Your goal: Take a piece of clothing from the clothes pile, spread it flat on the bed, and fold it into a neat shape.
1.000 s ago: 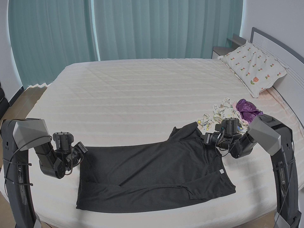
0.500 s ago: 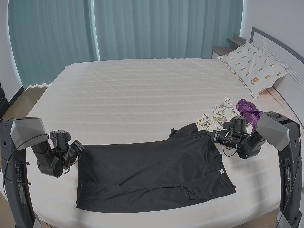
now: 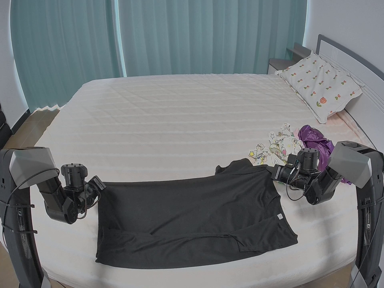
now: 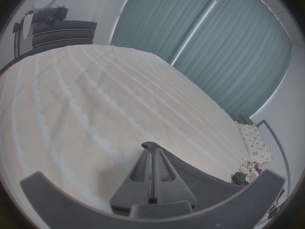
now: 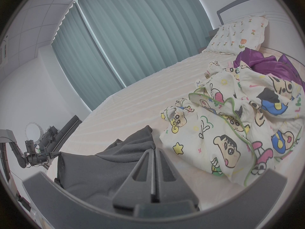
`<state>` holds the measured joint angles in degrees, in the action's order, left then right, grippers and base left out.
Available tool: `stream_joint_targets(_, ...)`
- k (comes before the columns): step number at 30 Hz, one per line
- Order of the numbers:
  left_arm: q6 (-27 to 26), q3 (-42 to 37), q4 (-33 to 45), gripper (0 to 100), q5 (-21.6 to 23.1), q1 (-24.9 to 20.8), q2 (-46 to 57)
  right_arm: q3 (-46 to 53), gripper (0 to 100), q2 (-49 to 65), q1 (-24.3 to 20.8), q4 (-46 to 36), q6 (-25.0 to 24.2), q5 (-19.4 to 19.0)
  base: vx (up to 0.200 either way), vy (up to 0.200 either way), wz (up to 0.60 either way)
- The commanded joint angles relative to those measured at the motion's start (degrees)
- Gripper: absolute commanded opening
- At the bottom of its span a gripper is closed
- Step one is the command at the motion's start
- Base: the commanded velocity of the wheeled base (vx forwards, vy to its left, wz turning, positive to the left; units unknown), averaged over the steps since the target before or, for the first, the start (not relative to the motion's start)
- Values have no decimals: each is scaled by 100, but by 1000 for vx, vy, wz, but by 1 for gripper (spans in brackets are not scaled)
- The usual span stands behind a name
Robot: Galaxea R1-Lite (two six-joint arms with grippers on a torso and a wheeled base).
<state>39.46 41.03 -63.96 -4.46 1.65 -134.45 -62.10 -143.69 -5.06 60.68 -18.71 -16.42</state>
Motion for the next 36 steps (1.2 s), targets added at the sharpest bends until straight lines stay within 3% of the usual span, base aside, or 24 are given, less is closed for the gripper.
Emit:
stream_joint_targets(1, -17, -166, -2, 0, 7, 2, 244, 400, 0, 236, -30, 101, -1, -63, 0, 0, 0)
stream_joint_targets(10, -53, -183, -389, 0, 7, 99, 253, 664, 0, 500, -48, 611, -396, -98, 0, 0, 0)
stream_joint_targets(23, -184, -201, -433, 0, 7, 196, 226, 638, 0, 280, -48, 620, -414, -98, 0, 0, 0)
stream_joint_targets(30, -439, -456, -433, 0, 24, 161, 209, 1297, 0, 764, -13, 717, -423, -168, 0, 0, 0)
stream_joint_targets(36, -457, -764, -450, 0, 59, 152, 244, 1982, 0, 860, -39, 1262, -423, -168, 0, 0, 0)
